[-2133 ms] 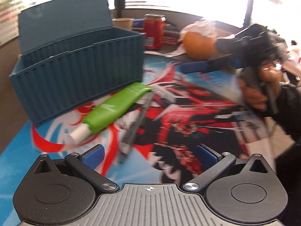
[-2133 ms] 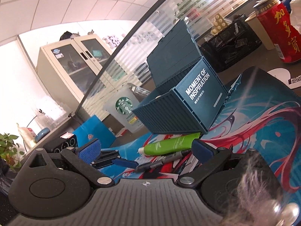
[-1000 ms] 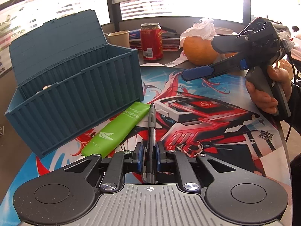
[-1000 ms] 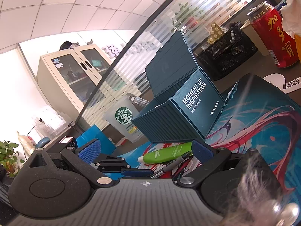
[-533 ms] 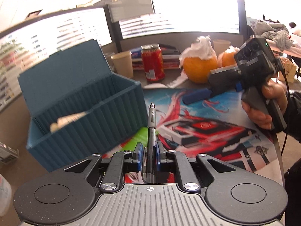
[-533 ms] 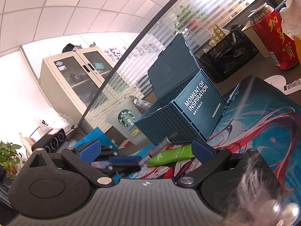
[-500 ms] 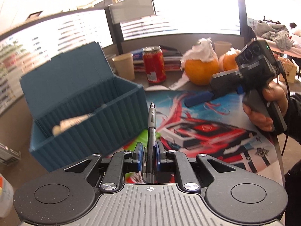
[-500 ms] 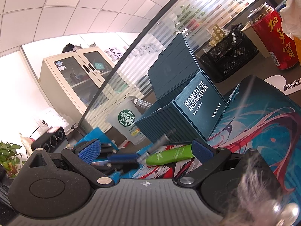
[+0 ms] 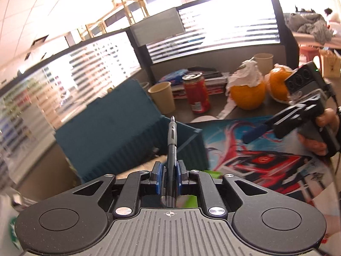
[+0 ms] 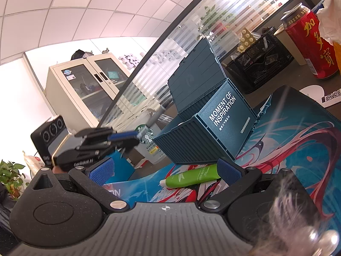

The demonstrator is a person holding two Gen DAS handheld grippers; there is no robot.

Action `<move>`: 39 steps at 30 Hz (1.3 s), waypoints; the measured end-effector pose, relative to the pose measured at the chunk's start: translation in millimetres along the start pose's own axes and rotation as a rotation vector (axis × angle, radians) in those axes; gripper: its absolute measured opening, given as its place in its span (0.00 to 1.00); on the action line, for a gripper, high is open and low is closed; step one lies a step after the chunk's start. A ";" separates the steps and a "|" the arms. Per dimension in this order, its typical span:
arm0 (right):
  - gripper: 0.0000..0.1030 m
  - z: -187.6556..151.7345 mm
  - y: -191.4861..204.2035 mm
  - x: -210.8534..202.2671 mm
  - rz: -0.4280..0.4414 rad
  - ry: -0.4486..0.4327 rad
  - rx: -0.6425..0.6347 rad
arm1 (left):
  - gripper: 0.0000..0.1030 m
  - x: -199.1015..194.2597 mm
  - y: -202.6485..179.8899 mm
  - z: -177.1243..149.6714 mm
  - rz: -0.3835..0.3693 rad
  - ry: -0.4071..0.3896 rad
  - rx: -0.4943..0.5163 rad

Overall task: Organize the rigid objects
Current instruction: 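Lift the black marker and lower it into the teal box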

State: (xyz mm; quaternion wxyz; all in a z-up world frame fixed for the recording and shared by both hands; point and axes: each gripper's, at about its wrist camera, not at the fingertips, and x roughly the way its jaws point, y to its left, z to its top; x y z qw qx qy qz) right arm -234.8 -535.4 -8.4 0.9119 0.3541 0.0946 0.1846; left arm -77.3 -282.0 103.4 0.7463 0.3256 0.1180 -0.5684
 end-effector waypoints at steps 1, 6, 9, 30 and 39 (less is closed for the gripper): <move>1.00 0.0 0.0 0.1 0.000 0.000 0.000 | 0.12 1.8 3.9 2.0 0.005 0.005 0.007; 1.00 0.0 -0.1 0.2 0.000 0.000 0.000 | 0.12 15.7 22.9 7.7 0.020 0.050 0.059; 1.00 -0.1 0.2 0.6 0.002 0.001 0.000 | 0.12 27.0 33.6 9.4 0.017 0.083 0.085; 1.00 -0.2 0.7 1.5 0.005 0.002 0.001 | 0.12 112.6 69.8 26.6 -0.198 0.277 0.151; 1.00 -0.5 -0.4 0.9 0.021 0.000 0.002 | 0.17 120.3 84.5 23.4 -0.165 0.308 0.141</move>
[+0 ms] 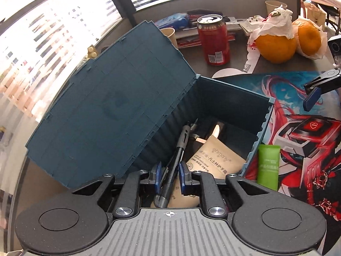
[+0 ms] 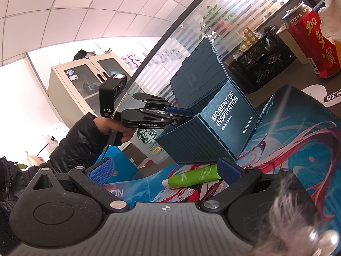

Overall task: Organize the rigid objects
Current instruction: 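Lift the black marker and lower it into the teal box, then open the left gripper to release the marker and withdraw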

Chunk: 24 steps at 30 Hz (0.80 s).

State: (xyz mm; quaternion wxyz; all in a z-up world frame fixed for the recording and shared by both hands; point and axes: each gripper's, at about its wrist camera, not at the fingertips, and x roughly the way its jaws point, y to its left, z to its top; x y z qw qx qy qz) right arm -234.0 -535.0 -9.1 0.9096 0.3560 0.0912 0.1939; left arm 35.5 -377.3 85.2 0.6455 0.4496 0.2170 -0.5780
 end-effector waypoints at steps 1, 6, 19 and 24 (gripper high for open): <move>1.00 0.1 -0.2 0.2 0.000 0.000 0.000 | 0.18 -0.6 0.5 -0.2 0.008 0.004 0.000; 1.00 0.0 -0.4 0.2 -0.001 -0.001 0.000 | 0.20 -2.7 8.5 -3.1 0.044 0.017 -0.009; 1.00 -0.1 -0.1 -0.1 -0.006 -0.001 0.001 | 0.62 -38.0 12.4 -4.0 0.124 -0.059 -0.047; 1.00 0.2 -1.2 0.2 -0.012 -0.001 0.002 | 0.68 -63.8 -13.2 -5.9 0.089 -0.121 -0.017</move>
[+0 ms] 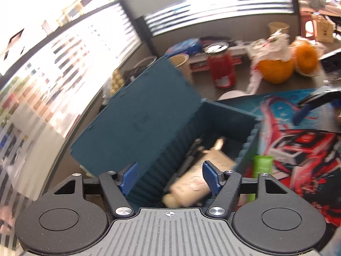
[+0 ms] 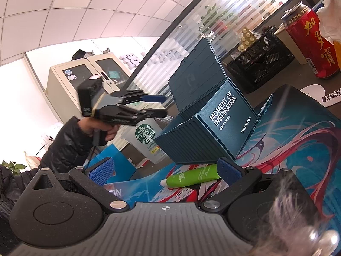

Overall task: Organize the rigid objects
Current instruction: 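Open the left gripper to release the marker and withdraw, then move the left tool to the green tube and close on it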

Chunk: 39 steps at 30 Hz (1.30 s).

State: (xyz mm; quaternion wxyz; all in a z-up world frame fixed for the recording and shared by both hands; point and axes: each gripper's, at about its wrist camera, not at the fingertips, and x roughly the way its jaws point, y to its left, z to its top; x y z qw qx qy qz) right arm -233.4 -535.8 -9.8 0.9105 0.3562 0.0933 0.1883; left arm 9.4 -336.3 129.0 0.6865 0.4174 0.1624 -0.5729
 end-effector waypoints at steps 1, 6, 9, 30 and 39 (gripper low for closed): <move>1.00 -0.1 0.0 -0.1 0.000 0.000 0.000 | 0.70 -5.5 -6.2 -1.0 -0.017 -0.012 0.002; 1.00 0.0 0.0 -0.2 -0.003 -0.001 0.001 | 0.87 -22.3 -38.8 -13.9 -0.101 -0.067 -0.009; 1.00 -0.1 -0.6 -0.4 -0.005 -0.004 0.002 | 0.91 -22.1 -57.0 -26.9 -0.183 -0.084 -0.033; 1.00 -0.1 -0.9 0.6 -0.015 -0.003 0.003 | 0.95 43.6 -77.2 -69.2 -0.248 0.006 -0.253; 1.00 -0.3 -0.7 0.5 -0.016 -0.004 0.003 | 0.95 62.6 -73.6 -71.5 -0.241 0.020 -0.295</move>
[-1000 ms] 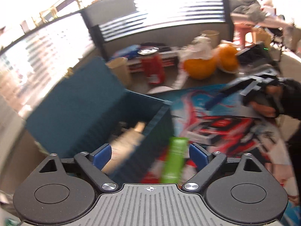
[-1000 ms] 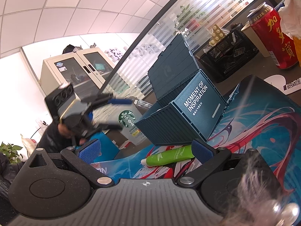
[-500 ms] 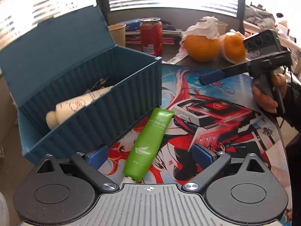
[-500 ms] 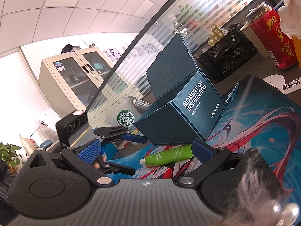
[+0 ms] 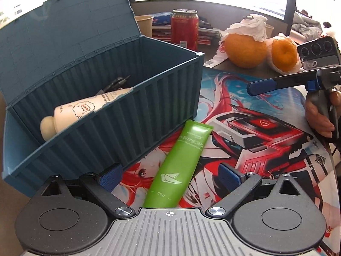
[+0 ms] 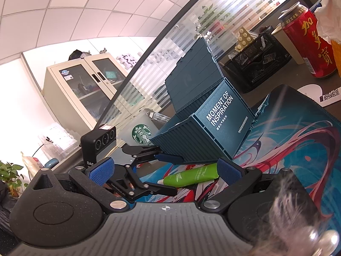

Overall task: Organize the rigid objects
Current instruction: 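Move the left tool to the green tube and close on it, then lift the green tube and lower it into the teal box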

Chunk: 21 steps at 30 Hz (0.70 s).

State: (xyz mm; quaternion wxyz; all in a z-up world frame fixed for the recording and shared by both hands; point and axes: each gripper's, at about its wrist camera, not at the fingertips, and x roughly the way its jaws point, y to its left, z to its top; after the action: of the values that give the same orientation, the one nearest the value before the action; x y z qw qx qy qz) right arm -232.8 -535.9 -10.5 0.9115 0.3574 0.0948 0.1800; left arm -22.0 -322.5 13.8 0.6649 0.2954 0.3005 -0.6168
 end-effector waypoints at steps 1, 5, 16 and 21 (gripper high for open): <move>1.00 0.1 0.0 0.1 0.000 0.001 0.000 | 0.95 1.2 0.3 -0.5 -0.001 0.002 -0.001; 1.00 0.1 0.0 0.0 0.001 0.002 0.000 | 0.98 6.0 -1.6 -3.7 -0.002 0.006 0.007; 1.00 0.1 0.0 0.4 -0.001 0.001 0.000 | 0.39 -0.9 -15.9 -8.0 0.012 -0.049 -0.002; 1.00 0.1 -0.9 0.3 -0.004 -0.001 0.001 | 0.33 -2.7 -29.2 -6.6 0.029 -0.033 0.027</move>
State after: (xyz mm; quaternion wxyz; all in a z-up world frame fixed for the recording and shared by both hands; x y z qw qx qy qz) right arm -232.3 -536.4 -11.1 0.9118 0.3575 0.0952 0.1781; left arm -51.6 -317.6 11.0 0.6745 0.2984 0.2770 -0.6159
